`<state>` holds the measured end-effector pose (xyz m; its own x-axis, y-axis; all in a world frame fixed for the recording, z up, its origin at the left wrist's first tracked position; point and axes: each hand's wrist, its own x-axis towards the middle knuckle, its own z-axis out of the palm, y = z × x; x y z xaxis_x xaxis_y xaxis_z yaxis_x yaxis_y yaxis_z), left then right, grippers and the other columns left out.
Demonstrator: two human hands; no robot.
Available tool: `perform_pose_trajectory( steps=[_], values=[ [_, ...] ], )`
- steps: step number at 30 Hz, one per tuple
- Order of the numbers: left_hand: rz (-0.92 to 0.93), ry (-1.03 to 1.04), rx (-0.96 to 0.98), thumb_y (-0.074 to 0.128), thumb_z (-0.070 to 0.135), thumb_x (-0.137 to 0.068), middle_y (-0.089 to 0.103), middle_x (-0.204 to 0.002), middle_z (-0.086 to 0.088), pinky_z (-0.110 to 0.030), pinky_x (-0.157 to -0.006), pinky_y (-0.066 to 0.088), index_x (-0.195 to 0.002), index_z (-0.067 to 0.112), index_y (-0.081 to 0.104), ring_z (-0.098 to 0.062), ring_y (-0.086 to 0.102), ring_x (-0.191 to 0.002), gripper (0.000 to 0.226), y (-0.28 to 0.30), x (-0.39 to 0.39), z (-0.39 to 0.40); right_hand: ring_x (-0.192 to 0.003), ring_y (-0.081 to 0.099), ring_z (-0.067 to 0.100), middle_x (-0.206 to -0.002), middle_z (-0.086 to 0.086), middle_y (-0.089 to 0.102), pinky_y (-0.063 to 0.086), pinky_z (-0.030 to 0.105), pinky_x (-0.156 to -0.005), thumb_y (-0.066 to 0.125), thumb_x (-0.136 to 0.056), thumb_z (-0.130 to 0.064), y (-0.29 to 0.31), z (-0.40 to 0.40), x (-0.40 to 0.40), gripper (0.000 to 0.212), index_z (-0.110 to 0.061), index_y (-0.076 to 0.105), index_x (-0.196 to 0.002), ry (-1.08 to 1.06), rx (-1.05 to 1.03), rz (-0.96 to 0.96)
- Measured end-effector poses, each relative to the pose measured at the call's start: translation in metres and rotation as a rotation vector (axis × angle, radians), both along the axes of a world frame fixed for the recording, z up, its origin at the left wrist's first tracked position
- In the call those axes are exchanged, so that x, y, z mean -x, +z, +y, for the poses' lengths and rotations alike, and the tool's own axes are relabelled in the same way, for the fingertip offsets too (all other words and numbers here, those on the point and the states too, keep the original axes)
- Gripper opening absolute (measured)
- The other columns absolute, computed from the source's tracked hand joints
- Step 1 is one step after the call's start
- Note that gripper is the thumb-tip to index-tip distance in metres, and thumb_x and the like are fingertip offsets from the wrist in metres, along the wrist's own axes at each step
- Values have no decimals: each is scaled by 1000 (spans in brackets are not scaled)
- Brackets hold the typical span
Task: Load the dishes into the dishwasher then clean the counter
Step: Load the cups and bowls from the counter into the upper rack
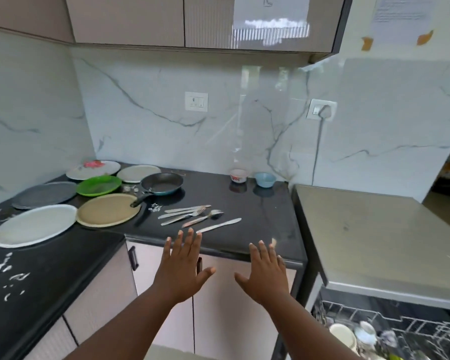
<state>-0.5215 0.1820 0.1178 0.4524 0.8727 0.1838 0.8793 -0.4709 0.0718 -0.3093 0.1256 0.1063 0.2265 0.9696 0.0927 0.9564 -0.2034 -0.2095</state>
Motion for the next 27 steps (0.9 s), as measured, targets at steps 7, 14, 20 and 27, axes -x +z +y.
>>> perform_pose_trajectory(
  steps=[7, 14, 20, 27],
  values=[
    [-20, 16, 39, -24, 87, -52, -25, -158, -5, -42, -116, -17, -151, 18, -19, -25, -26, -144, 121, -3, -54, 90, -150, -10, 28, -164, 6, -8, 1, 46, -121, 42, -90, -66, -13, 91, -60, 90, -21, -1, -156, -20, 6, 16],
    [-72, 135, 64, -6, 85, -66, -18, -161, -6, -41, -116, -13, -152, 18, -16, -25, -18, -147, 110, 10, -125, 184, -150, -8, 28, -163, 8, -9, 4, 47, -122, 39, -90, -69, 10, 202, -149, 92, -21, -2, -156, -70, -2, 5],
    [-146, 150, 190, 5, 85, -69, -17, -161, -4, -40, -118, -11, -152, 19, -17, -21, -18, -147, 108, -6, -158, 239, -150, -10, 29, -162, 7, -15, 3, 48, -121, 42, -89, -68, 3, 256, -180, 95, -22, -8, -155, -101, 84, 34],
    [-236, 80, 222, 34, 71, -89, -17, -161, -8, -41, -119, -10, -151, 13, -21, -23, -15, -148, 100, -9, -198, 337, -149, -12, 26, -162, 4, -18, 1, 47, -121, 45, -89, -67, 4, 303, -202, 96, -25, -10, -155, -136, 136, 16]
  ],
)
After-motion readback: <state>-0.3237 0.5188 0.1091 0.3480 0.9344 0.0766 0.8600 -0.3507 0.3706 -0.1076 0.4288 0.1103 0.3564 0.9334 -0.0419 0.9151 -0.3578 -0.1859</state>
